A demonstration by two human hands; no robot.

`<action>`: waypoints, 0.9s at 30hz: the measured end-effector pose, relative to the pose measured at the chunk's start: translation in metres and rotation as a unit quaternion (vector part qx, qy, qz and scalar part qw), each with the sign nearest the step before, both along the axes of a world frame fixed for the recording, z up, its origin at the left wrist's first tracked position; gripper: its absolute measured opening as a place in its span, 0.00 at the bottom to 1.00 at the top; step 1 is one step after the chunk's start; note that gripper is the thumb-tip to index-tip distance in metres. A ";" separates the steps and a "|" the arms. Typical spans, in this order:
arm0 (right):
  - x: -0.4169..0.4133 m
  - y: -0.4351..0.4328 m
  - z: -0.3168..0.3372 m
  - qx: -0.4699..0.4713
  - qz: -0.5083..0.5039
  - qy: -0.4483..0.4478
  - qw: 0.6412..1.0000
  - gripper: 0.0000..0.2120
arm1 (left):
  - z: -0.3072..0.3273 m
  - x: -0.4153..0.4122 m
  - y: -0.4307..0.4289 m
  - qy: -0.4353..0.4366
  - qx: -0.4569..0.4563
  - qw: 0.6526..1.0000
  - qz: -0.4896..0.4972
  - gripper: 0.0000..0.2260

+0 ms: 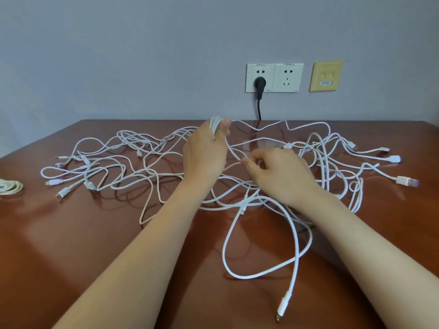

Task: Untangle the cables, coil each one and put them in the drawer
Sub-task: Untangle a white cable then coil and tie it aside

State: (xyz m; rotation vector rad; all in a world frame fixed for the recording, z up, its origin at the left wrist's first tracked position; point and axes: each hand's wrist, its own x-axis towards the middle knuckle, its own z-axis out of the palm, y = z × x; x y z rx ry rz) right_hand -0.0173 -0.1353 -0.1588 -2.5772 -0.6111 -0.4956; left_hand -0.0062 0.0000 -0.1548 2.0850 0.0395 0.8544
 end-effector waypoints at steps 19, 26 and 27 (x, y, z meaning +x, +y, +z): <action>0.007 -0.006 -0.005 -0.010 0.073 0.011 0.997 0.24 | 0.014 0.007 0.016 0.049 -0.568 0.812 -0.124 0.18; 0.001 -0.007 0.009 0.059 -0.006 -0.043 0.997 0.22 | 0.019 0.009 0.024 0.077 -0.604 0.774 -0.173 0.19; 0.001 -0.008 0.011 0.073 -0.001 -0.043 0.996 0.20 | 0.019 0.009 0.025 0.077 -0.599 0.778 -0.172 0.19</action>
